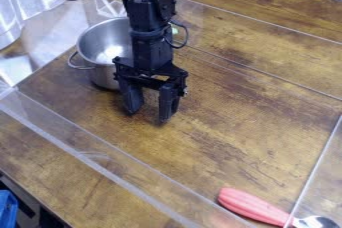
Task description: Put the green object in the silver pot
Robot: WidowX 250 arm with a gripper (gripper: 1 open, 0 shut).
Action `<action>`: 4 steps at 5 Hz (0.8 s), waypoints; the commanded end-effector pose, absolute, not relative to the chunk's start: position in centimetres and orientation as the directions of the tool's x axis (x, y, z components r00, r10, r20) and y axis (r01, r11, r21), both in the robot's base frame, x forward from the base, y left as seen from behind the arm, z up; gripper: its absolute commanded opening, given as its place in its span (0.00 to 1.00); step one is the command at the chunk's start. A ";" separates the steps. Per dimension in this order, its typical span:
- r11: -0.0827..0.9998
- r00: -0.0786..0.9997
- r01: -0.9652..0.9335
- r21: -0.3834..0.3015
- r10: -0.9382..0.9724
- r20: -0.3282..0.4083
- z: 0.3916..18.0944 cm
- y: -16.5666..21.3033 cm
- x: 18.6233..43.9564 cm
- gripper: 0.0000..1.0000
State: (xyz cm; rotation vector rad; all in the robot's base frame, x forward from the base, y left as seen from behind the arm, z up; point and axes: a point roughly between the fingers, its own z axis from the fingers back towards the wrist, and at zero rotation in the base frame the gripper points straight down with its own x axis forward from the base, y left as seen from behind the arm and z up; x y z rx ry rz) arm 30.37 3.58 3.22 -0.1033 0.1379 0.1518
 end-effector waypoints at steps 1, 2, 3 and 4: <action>0.981 0.984 -0.171 -0.095 0.165 -0.074 5.0 4.5 31.1 0.00; 0.980 0.984 -0.171 -0.098 0.164 -0.071 5.1 4.5 31.1 0.00; 0.980 0.984 -0.170 -0.100 0.164 -0.068 5.1 4.6 31.1 0.00; 0.980 0.984 -0.170 -0.103 0.163 -0.065 5.1 4.6 31.1 0.00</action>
